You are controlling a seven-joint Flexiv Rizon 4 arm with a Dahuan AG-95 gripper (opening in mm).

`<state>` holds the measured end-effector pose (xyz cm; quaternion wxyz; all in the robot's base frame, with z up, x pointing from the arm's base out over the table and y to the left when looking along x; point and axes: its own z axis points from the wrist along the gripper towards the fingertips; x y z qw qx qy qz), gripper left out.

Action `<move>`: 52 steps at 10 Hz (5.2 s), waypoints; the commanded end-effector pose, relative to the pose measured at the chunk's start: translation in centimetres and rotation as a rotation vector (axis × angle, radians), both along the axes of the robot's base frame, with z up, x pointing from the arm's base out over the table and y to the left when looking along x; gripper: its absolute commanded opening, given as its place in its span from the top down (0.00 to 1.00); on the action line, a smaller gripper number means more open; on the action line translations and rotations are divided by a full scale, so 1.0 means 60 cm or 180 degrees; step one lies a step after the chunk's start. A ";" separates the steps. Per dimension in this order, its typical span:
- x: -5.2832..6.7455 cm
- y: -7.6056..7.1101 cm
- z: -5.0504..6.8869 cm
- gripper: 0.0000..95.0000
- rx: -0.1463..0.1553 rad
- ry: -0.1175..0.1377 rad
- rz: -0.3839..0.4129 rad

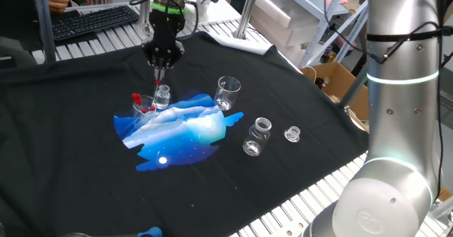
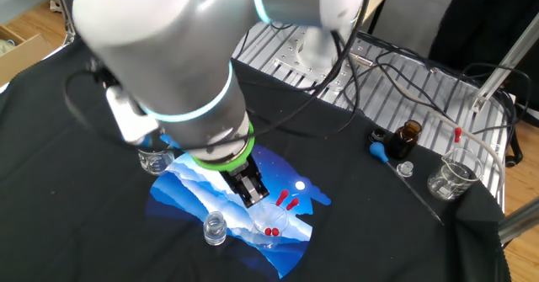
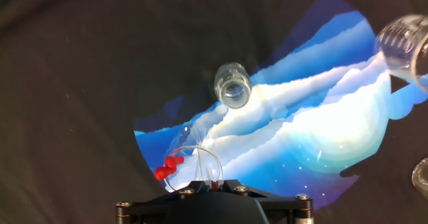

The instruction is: Transfer liquid using a dropper

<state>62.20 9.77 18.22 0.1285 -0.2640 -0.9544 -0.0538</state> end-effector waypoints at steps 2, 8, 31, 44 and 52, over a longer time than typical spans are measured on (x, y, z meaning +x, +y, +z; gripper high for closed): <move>0.015 -0.001 0.034 1.00 -0.0066 -0.0006 -0.0046; 0.042 -0.020 0.097 1.00 -0.0264 -0.0141 -0.0050; 0.095 -0.076 0.098 1.00 -0.0694 -0.0503 0.0188; 0.085 -0.072 0.061 1.00 -0.0731 -0.0593 0.0215; 0.078 -0.074 0.050 1.00 -0.0752 -0.0628 0.0244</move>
